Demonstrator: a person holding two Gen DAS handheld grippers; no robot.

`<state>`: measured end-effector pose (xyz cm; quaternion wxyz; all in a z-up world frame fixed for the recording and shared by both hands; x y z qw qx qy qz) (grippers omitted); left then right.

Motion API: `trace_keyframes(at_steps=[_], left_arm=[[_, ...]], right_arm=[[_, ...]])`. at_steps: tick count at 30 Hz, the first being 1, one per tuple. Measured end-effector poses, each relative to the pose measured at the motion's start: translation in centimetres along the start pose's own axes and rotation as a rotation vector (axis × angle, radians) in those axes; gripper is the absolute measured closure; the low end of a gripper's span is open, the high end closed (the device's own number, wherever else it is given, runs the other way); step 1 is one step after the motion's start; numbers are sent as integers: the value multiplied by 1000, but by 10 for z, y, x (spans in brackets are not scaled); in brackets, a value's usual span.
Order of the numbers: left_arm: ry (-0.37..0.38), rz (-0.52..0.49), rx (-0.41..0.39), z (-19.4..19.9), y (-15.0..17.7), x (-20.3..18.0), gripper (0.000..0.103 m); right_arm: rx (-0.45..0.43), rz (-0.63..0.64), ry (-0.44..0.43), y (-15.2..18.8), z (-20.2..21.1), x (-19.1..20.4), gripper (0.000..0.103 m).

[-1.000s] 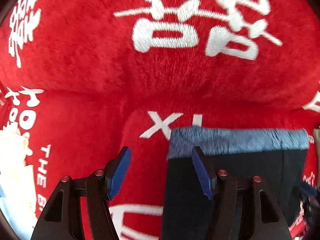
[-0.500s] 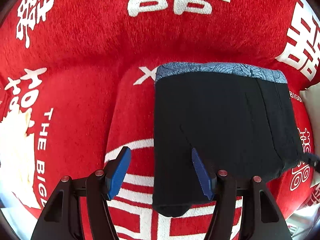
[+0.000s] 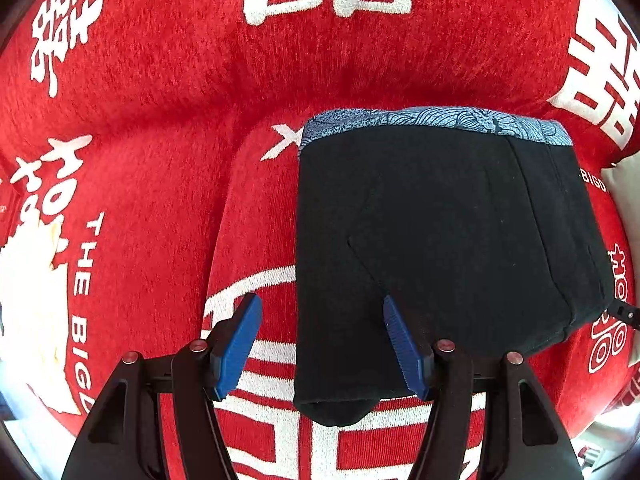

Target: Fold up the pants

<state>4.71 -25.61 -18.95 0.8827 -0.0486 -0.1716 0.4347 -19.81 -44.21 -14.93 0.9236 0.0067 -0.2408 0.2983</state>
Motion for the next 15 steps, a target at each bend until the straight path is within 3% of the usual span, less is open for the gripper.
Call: trace_keyframes(at_steps=[2,6,11,13,15], left_arm=[[11,16,8,-2,0,1,38],[9,14,-1,-2,1,2,38],[11,11,-6,-1,1,1,38],[-1,20,-8,-2,1,5,28],[17,33,-1,-4,1,7,27]], right_arm=[[-22,19,-21,-4,10,6,98],[-40,160,-40,-13,13,47,81],[-3,280,-30,-14,-11,83,80],[24,294,-1,-13,-23,83,75],[45,298,25,-9,-32,79,69]])
Point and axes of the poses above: each gripper's, at about its wrist camera, not at the fingertips, and z roughly against the way its jaws point, x to its left, y to its underside, the point moved 8 cm from there along -z, roughly the way its jaws point, and after that the axes turned 15 degrees about -y, right-handed, at the moved point
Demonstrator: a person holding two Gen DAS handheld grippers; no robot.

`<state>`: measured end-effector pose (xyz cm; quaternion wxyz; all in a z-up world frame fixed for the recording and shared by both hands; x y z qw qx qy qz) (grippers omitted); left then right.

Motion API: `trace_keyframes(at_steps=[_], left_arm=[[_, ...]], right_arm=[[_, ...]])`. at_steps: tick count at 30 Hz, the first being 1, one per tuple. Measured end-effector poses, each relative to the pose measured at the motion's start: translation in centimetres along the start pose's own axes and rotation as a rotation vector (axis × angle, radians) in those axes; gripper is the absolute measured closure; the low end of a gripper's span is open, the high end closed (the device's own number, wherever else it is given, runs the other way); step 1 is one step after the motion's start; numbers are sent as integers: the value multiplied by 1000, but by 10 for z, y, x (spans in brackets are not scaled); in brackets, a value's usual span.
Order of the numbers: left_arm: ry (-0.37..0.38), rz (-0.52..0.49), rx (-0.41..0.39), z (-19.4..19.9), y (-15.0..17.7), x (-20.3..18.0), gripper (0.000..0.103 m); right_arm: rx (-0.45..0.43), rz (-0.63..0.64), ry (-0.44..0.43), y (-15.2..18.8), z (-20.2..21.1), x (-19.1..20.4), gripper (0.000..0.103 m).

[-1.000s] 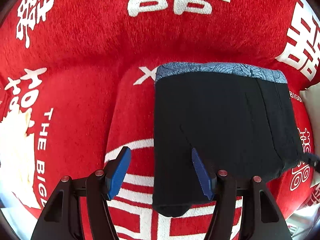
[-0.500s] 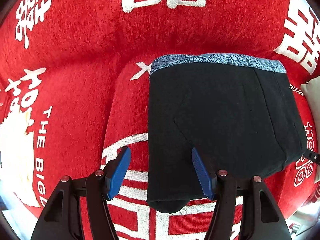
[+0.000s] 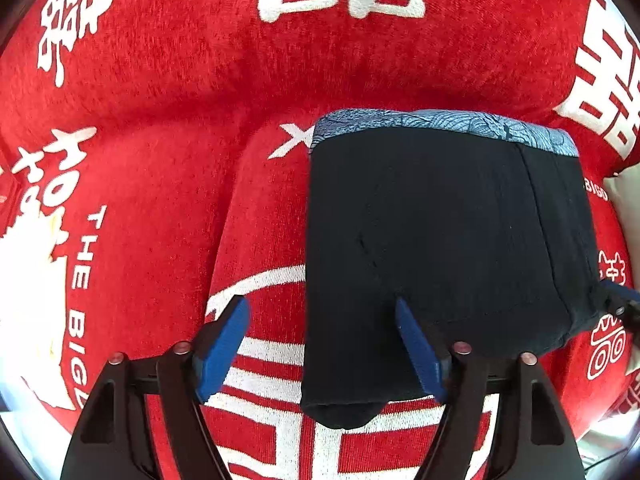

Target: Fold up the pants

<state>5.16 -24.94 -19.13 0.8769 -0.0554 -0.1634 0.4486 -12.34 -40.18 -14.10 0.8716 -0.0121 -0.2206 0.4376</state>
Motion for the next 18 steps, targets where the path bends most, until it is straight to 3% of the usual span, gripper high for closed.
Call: trace_keyframes(at_steps=[7,10,12,18], left_arm=[[12,-4,3,-1,-1,2,26],[23,3,9,-3,-2,4,26],[9,7,12,-5,-3,9,15],[23,10,24,-8,-3,11,15]], right_arm=[[-1,-26,54,2,-6,-11,46],[-6,-85,23,1,-8,-16,46],[-7,-75,34,1,-8,-15,46],[-10,-50,60,3,-11,-11,44]])
Point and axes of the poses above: each gripper's, at about its wrist camera, not at the fingertips, and z roughly against the way its jaws point, x to its left, y to its underside, the point moved 8 cm from there along -z, roughly the way its jaws point, and after that the axes turned 15 degrees about -y, right-handed, at the moved point
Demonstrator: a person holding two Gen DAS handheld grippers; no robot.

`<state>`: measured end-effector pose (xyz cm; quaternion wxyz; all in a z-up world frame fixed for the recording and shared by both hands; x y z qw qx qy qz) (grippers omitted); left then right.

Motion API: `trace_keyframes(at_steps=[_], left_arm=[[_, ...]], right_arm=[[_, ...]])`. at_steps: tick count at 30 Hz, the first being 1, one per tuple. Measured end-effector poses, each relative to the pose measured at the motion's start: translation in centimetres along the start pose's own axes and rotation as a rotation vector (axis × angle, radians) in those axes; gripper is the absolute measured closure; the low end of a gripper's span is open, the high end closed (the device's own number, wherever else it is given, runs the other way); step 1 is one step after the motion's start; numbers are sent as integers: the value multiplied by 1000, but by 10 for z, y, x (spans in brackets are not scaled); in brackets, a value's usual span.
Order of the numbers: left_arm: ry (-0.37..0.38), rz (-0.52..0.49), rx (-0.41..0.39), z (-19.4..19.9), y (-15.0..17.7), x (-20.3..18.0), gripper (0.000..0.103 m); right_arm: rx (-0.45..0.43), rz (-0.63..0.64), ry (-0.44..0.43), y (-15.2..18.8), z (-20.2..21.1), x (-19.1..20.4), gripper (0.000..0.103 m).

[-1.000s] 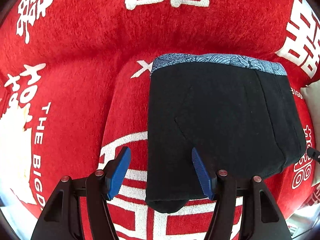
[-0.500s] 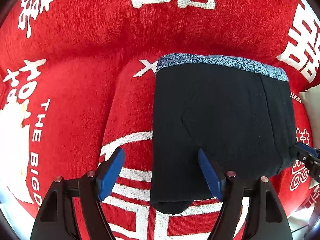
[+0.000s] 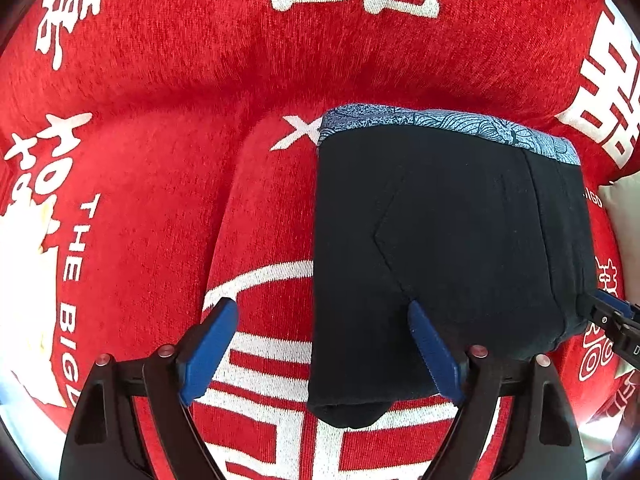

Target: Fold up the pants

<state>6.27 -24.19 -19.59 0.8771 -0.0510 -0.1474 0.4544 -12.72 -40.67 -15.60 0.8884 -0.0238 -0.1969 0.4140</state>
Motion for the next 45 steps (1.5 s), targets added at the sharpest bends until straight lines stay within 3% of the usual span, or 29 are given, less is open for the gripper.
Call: trace_keyframes(at_steps=[10,17,26,31,33,45], left_arm=[[32,-15,46,-4,-5,0,15],[96,-38,42,8,-25,-2,15],[125,-39,37,6,-37,-8,15],[0,-110,8,5,-37,-12,15],[-18,-122,6,4,-36,-13,15],[95,-68,27,3,-43,-2,15]], right_arm=[[-25,-14,38,3,3,-12,24],[-23,4,39,4,11,-11,23],[-52,-52,-1,9,36,-22,23],[-86,-102,-36,8,43,-28,23],[-98,-120,-52,7,44,-27,23],[-80,-153,-180,-14,34,-19,23]])
Point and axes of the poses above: each gripper's, at about its wrist camera, not at the fingertips, and z roughly against the way its jaws point, x to its left, y to its underside, the point moved 8 cm from there along -z, roughly the way its jaws point, and after that the axes turned 15 degrees about -y, right-handed, at the moved point
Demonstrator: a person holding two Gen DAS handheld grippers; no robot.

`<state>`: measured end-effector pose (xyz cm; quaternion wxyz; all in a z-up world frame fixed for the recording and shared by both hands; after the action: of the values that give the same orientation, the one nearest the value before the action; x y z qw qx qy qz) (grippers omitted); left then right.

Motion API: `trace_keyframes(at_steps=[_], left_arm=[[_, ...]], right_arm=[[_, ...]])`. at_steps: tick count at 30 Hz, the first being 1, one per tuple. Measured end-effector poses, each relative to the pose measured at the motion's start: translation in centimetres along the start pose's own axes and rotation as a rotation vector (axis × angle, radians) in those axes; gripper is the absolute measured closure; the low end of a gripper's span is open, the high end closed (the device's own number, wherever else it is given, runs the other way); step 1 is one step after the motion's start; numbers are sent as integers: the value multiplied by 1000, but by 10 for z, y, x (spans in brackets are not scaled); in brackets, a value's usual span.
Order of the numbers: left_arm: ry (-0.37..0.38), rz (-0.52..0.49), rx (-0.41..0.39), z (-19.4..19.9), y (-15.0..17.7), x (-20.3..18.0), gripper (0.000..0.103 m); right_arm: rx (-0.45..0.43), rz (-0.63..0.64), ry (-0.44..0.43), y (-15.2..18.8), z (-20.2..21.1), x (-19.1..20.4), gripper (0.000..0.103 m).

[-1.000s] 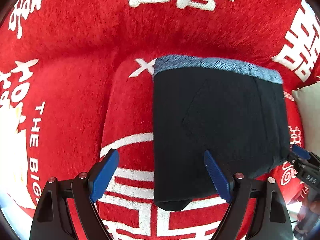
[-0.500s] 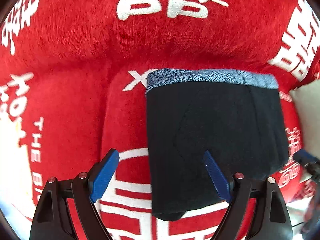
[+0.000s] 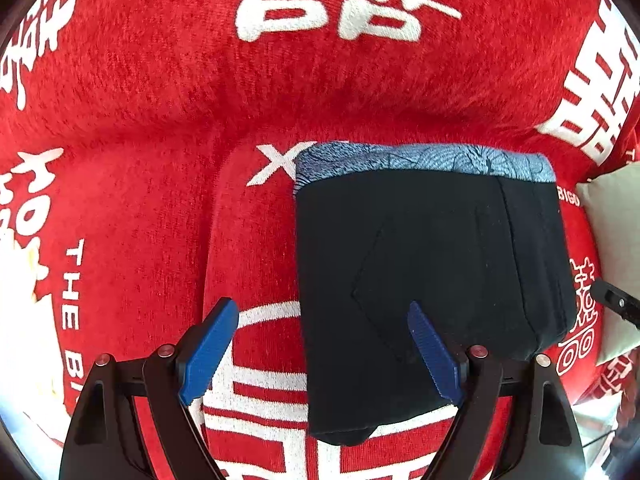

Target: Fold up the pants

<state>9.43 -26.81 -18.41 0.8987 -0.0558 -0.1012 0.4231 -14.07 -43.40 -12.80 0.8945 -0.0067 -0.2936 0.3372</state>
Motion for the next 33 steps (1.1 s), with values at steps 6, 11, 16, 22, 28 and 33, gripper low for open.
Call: trace_keyframes(at_steps=[6,11,16,22,28,33], left_arm=[[105,-5,4,-3,-5,7,15],[251,-3,68,-18,-9,9,15],[369,-18,127,-33,-9,3,15],[463,-25,195,-52,-7,-13,15],[498,-38,205,-58,-11,-33,15],[461,-24,198,-59,-11,-41,13]], right_arm=[[65,4,-80,-13,-16,-4,23],[117,-38,-240,-28,-32,-15,23],[171,-74,-337,-42,-47,-34,23],[258,-90,-441,-44,-69,-45,23],[284,-82,-554,-45,-81,-43,23],[317,-49,-517,-44,-95,-31,29]])
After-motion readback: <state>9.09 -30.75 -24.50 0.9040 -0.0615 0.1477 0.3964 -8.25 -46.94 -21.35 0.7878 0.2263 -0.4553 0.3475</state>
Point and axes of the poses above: each gripper's, at about its wrist camera, not at the fingertips, and z roughly against the way its jaws point, x to its left, y to its underside, the point moved 8 cm from there along -z, roughly the way its jaws point, and after that the axes turned 15 degrees about -y, right-handed, at the moved point
